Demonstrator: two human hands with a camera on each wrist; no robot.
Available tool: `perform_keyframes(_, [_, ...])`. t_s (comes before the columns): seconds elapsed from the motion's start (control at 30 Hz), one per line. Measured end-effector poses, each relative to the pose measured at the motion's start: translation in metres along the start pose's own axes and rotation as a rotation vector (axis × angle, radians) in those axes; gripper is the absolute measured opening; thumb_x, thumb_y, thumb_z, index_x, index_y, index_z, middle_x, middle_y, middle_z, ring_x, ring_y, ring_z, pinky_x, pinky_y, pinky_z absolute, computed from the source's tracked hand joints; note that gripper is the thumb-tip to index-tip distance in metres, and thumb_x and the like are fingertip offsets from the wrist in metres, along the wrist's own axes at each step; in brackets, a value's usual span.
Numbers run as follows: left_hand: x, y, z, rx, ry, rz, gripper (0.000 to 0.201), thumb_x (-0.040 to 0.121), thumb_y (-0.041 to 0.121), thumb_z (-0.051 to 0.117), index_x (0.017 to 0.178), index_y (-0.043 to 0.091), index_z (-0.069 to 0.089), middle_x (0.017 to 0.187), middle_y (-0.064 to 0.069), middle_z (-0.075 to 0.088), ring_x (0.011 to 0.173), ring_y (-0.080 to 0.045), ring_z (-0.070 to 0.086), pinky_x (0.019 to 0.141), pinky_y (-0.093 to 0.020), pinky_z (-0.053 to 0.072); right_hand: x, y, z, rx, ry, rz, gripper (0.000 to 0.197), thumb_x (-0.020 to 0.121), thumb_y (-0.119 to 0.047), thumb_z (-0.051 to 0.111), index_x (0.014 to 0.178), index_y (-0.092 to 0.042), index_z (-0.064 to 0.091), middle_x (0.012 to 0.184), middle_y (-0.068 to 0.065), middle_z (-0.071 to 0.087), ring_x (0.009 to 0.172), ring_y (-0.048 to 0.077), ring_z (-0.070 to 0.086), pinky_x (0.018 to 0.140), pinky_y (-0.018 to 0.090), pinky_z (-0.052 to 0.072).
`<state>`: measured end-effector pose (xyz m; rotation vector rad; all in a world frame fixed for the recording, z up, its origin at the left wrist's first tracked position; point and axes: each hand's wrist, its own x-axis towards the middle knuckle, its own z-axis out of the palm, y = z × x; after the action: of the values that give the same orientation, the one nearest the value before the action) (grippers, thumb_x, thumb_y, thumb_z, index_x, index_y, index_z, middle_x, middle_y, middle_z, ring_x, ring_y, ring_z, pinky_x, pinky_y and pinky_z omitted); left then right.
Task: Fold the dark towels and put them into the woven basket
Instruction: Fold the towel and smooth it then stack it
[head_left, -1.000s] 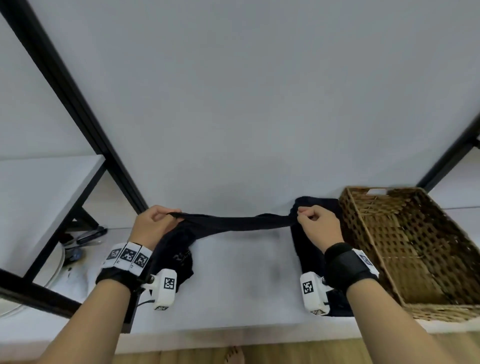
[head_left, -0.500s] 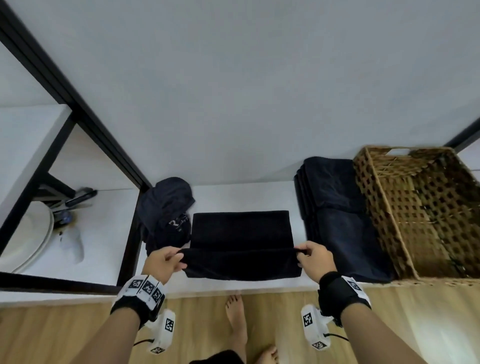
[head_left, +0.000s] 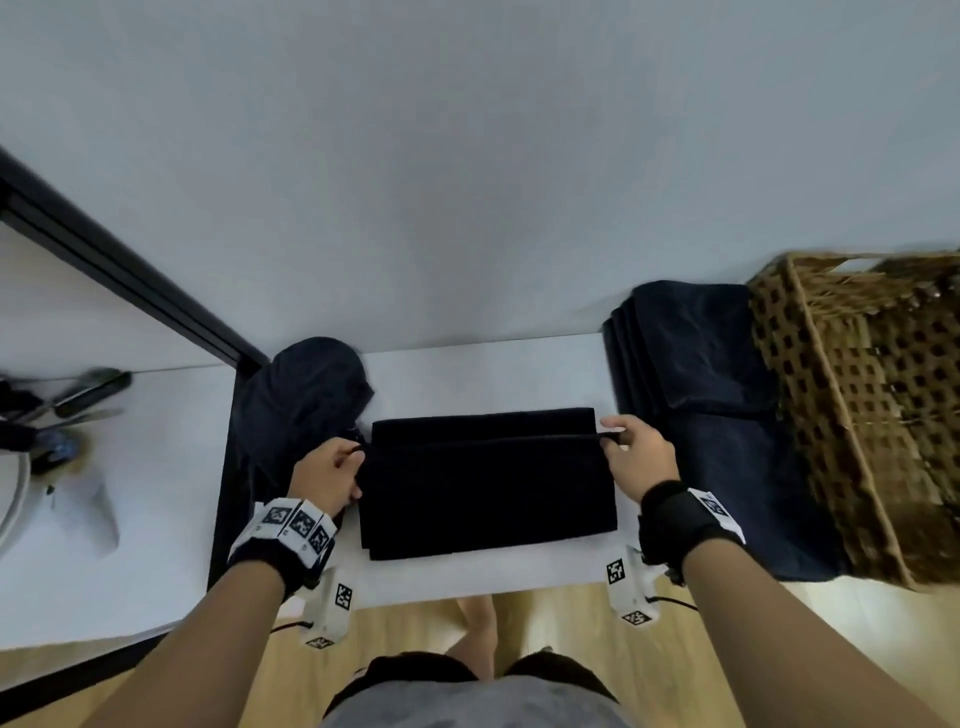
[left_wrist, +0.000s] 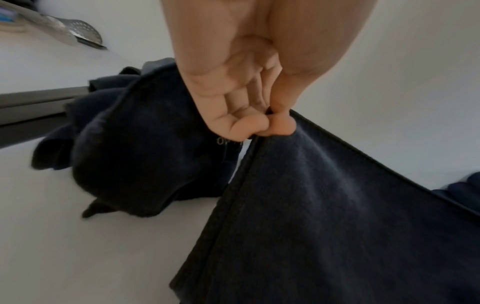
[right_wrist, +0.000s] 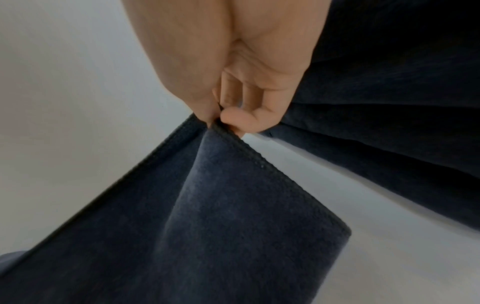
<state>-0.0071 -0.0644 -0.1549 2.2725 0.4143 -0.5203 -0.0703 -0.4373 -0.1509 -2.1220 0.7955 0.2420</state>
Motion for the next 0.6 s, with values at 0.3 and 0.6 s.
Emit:
perform_keyframes(0.3, [0.041,0.009,0.018,-0.057,-0.011,-0.026,0.012,0.1,0.018,0.047,0.101,0.015,0.058,0.059,-0.012,0.061,0.048,-0.019,0.057,0.05,-0.027,0.042,0.036,-0.014,0.017,-0.03,0.061,0.031,0.021,0.091,-0.01,0.063,0.111,-0.014,0.068,0.104,0.011,0.07,0.101,0.026,0.063,0.086,0.021,0.039])
perform_keyframes(0.6, [0.037,0.01,0.035,0.036,0.021,0.102,0.03,0.096,0.017,0.056,0.126,0.012,0.052,0.122,-0.006,0.054,0.084,-0.025,0.066,0.066,-0.03,0.053,0.024,-0.003,0.044,-0.141,0.151,-0.025,0.035,0.086,0.001,0.058,0.119,-0.01,0.063,0.123,0.013,0.059,0.109,0.027,0.059,0.093,0.028,0.044])
